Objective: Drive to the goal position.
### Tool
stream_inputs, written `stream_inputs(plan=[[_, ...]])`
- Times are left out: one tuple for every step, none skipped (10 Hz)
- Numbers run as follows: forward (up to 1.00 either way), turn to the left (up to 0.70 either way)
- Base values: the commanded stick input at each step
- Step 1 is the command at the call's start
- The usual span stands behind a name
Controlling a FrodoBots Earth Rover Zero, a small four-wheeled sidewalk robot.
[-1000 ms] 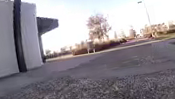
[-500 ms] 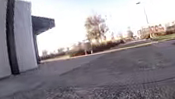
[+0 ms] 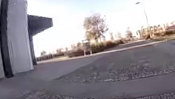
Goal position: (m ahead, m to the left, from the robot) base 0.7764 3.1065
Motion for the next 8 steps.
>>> stream_inputs(plan=[[0.7,0.0],[0.7,0.0],[0.7,0.0],[0.7,0.0],[0.16,0.0],[0.08,0.0],[0.0,0.0],[0.0,0.0]])
